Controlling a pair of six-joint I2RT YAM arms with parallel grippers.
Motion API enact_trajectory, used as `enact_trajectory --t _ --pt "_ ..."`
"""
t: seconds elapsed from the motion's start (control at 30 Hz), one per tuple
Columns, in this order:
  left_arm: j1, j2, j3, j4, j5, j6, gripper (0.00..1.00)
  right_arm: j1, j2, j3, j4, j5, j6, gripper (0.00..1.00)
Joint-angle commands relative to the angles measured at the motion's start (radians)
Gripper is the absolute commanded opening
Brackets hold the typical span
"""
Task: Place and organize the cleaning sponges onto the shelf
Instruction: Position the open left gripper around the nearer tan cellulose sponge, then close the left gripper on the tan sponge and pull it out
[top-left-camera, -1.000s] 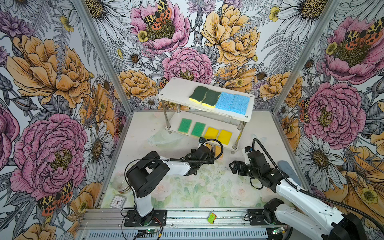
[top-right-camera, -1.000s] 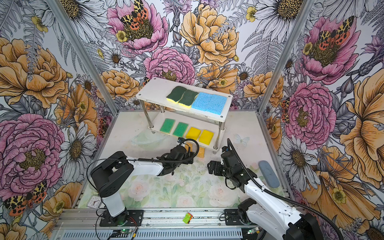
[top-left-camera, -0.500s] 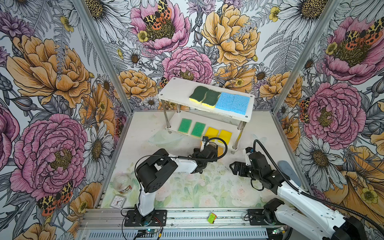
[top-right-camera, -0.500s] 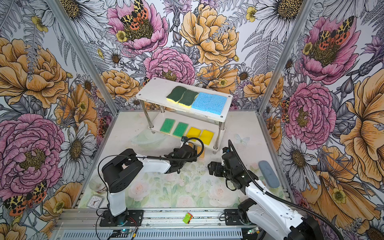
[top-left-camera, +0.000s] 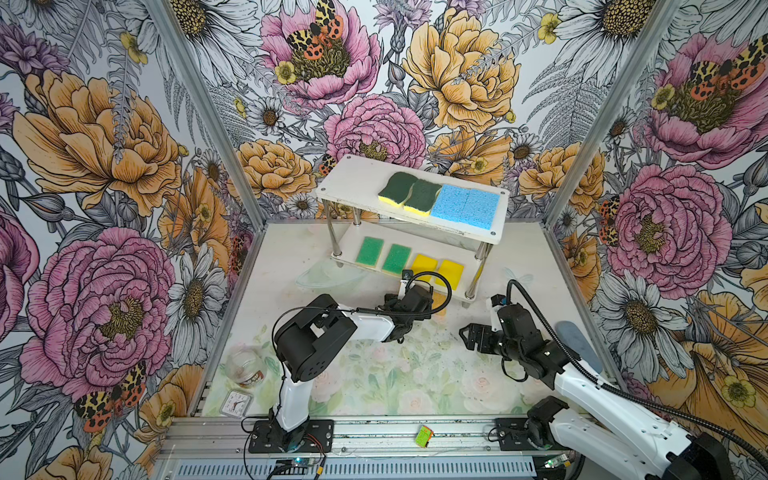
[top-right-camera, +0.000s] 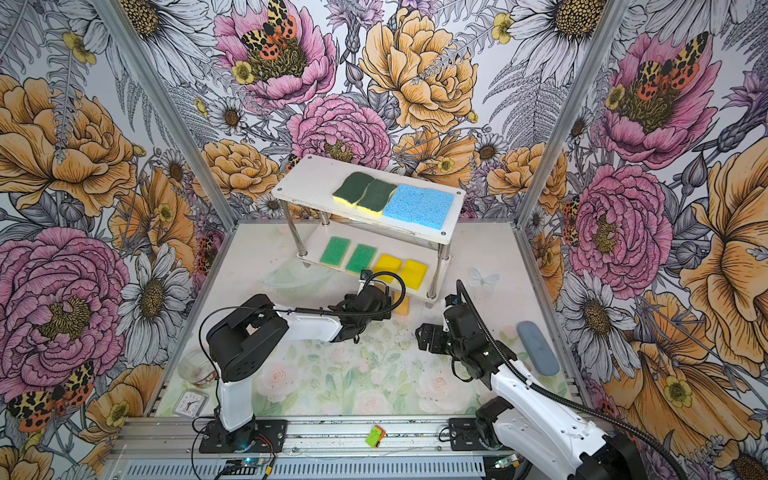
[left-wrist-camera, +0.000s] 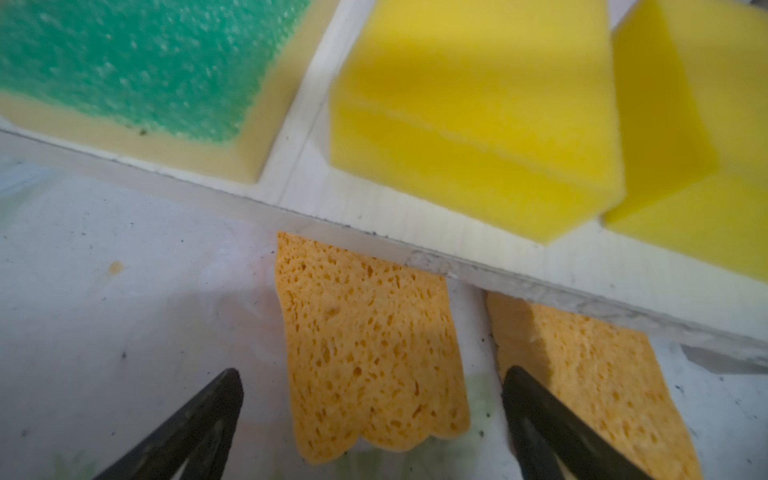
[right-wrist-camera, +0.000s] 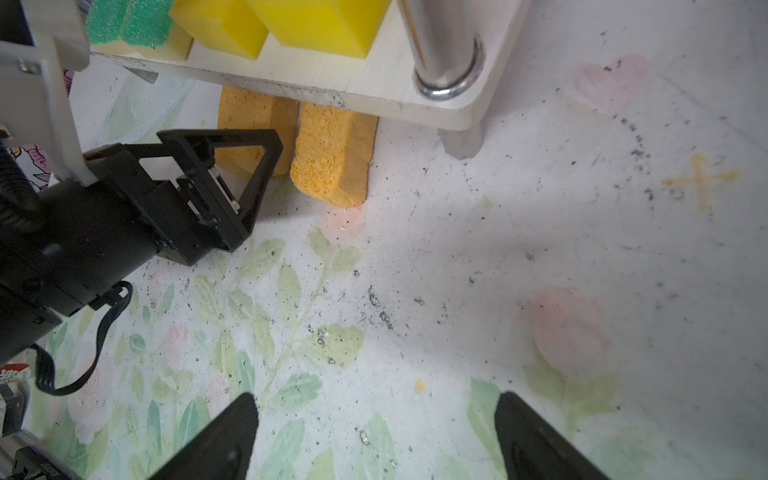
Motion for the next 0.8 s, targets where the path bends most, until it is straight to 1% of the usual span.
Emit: enact_trajectory --t 0.0,0.17,0.53,0.77 --pt "0.011 0.014 0.007 -0.012 -0.021 -0.004 0.99 -0.007 0.005 0.008 0.018 0.015 0.001 0.92" --pt "0.014 0.026 0.028 -0.052 -0.021 -0.008 0.99 -0.007 0.009 0.012 0.018 0.016 0.003 0.92" --pt "0.02 0.042 0.042 -0.059 0.004 0.006 0.98 -0.007 0.007 0.009 0.018 0.016 0.004 0.92" --pt "0.023 0.056 0.058 -0.074 0.01 0.012 0.86 -0.007 0.003 0.006 0.018 0.016 0.006 0.92"
